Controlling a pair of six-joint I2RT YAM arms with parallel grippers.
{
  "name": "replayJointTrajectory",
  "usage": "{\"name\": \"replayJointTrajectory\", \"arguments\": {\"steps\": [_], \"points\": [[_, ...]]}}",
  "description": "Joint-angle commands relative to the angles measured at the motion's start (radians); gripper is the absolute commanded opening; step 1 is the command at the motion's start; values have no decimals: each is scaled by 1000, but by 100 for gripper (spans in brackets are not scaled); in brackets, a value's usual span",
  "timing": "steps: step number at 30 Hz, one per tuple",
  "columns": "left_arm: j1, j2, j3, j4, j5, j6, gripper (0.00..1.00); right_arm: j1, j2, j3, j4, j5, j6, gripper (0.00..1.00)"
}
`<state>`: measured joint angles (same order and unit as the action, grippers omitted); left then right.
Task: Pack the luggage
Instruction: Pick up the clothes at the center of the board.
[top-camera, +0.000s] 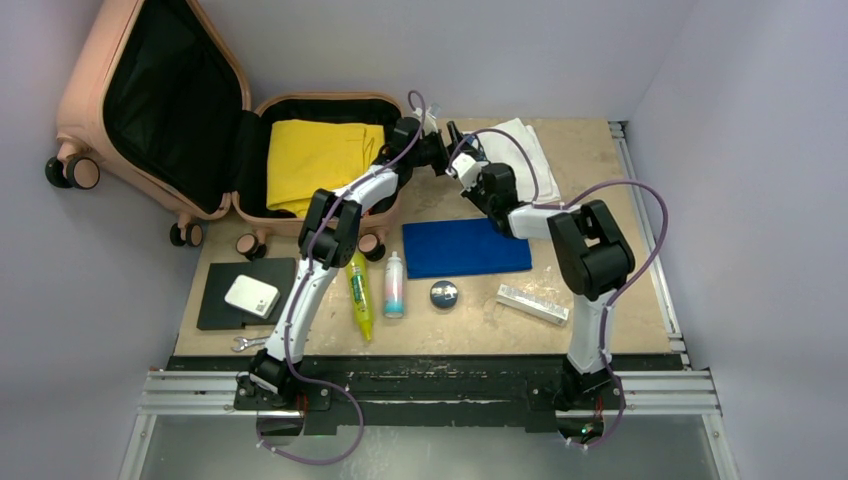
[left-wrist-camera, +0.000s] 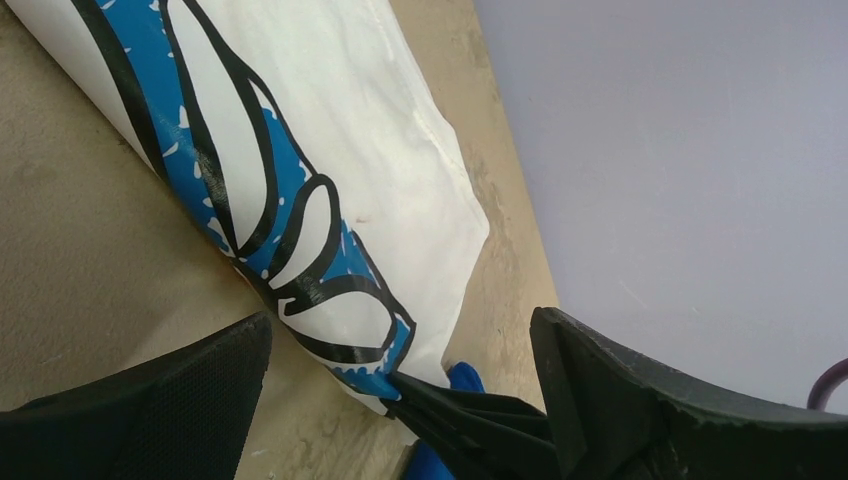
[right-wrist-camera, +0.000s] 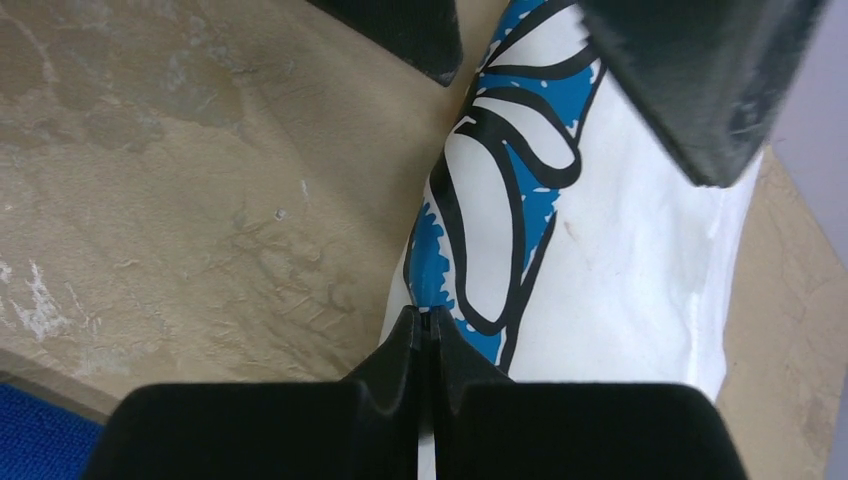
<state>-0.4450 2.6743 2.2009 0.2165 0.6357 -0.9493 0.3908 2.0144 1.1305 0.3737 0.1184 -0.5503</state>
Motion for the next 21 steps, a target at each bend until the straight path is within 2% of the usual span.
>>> {"name": "replayJointTrajectory", "arguments": {"steps": [1,21], "points": [[-27,61,-39,-56,-1,21,99,-3,-98,-11,43,10,14,0],[-83,140,22,-119,-41,60,99,-4,-185,-79,70,-91,10,0]]}}
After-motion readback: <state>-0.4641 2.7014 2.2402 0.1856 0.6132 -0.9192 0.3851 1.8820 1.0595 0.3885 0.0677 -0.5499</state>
